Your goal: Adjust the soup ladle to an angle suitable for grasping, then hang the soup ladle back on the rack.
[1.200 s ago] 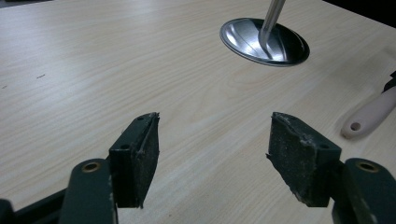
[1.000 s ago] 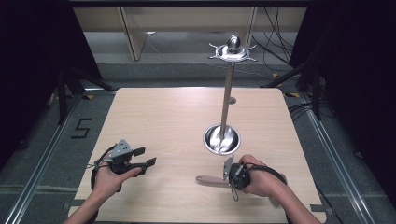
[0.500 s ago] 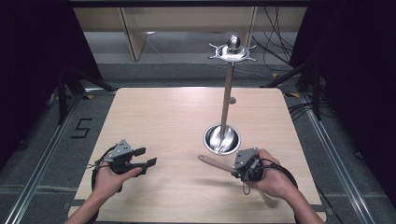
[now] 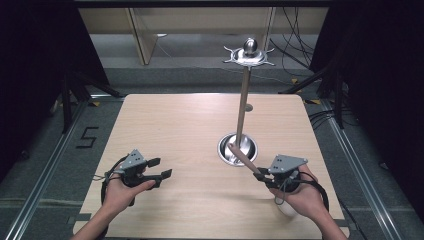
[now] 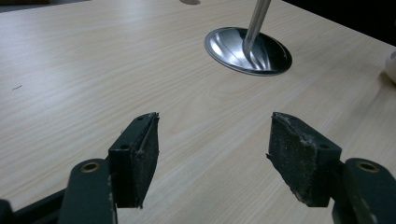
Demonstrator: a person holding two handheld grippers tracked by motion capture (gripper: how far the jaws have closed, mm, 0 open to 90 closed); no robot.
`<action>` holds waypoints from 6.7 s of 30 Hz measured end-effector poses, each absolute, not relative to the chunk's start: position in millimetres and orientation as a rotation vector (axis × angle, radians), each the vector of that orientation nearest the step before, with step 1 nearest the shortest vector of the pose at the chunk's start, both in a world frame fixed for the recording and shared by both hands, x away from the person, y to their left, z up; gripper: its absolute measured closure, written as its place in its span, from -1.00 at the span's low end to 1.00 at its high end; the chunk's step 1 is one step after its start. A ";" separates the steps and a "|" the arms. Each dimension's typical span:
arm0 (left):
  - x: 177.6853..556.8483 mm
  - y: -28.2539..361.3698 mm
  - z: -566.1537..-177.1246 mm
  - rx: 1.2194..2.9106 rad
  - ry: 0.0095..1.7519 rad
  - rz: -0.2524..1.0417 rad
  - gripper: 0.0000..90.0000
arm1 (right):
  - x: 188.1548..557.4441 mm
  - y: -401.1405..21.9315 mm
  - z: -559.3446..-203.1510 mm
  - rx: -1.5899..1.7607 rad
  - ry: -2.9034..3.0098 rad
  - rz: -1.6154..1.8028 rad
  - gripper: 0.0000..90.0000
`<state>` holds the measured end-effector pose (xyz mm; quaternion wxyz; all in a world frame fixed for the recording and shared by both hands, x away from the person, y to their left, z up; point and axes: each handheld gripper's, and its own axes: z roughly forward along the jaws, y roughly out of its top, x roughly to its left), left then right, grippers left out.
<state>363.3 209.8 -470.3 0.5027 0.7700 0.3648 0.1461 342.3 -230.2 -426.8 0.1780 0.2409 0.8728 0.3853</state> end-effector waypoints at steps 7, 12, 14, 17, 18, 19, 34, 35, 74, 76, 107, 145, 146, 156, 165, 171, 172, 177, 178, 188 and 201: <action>361.7 197.7 -458.4 1.849 0.828 0.346 -0.27 | 338.8 -238.3 -421.8 0.709 2.355 1.207 0.72; 361.6 188.3 -443.5 1.823 0.784 0.341 -0.27 | 335.8 -243.4 -420.3 0.758 2.294 1.283 0.72; 361.5 186.2 -440.3 1.818 0.779 0.345 -0.27 | 334.0 -243.1 -420.2 0.786 2.284 1.300 0.72; 362.7 179.3 -432.4 1.808 0.746 0.344 -0.27 | 334.9 -247.3 -417.9 0.753 2.245 1.327 0.72; 363.1 173.7 -427.8 1.802 0.734 0.345 -0.27 | 335.4 -248.0 -417.5 0.739 2.243 1.336 0.72; 363.1 173.7 -427.8 1.802 0.734 0.345 -0.27 | 335.4 -248.0 -417.5 0.739 2.243 1.336 0.72; 367.4 143.0 -400.4 1.780 0.626 0.337 -0.25 | 331.0 -246.0 -408.8 0.757 2.149 1.458 0.72; 368.2 142.9 -400.1 1.774 0.629 0.337 -0.25 | 330.5 -245.0 -407.7 0.760 2.137 1.470 0.72; 375.6 101.5 -363.2 1.743 0.524 0.309 -0.23 | 335.2 -228.9 -399.0 0.855 2.073 1.482 0.72; 376.4 95.5 -361.2 1.736 0.515 0.294 -0.21 | 335.5 -226.8 -398.4 0.866 2.064 1.470 0.72; 371.3 15.7 -340.6 1.736 0.437 0.229 0.23 | 329.7 -204.8 -394.2 0.953 2.035 1.421 0.72; 386.5 27.5 -327.0 1.737 0.402 0.233 0.64 | 315.8 -217.3 -392.5 0.866 2.023 1.431 -0.06; 387.7 29.3 -326.4 1.738 0.398 0.235 0.64 | 312.8 -223.3 -393.7 0.890 1.999 1.459 -0.06; 397.6 40.8 -315.3 1.738 0.360 0.237 0.64 | 305.6 -251.7 -411.1 1.060 1.979 1.439 -0.04; 407.4 43.0 -304.5 1.761 0.301 0.222 0.64 | 304.9 -268.2 -424.1 1.159 1.980 1.415 -0.04; 414.8 42.1 -298.6 1.771 0.295 0.207 0.64 | 309.9 -273.3 -428.1 1.138 1.979 1.394 -0.03; 415.4 42.0 -298.0 1.769 0.296 0.204 0.64 | 309.8 -273.0 -428.7 1.161 1.973 1.404 -0.03; 419.2 41.6 -293.1 1.770 0.288 0.198 0.64 | 311.8 -275.6 -431.2 1.167 1.958 1.415 -0.03; 419.6 41.0 -292.2 1.766 0.290 0.192 0.64 | 310.2 -274.8 -431.1 1.196 1.949 1.416 -0.03; 425.2 39.3 -280.8 1.767 0.268 0.192 0.64 | 312.0 -279.5 -432.5 1.192 1.960 1.388 -0.03; 430.6 35.6 -268.8 1.770 0.263 0.184 0.64 | 312.3 -278.8 -434.8 1.204 1.919 1.411 -0.03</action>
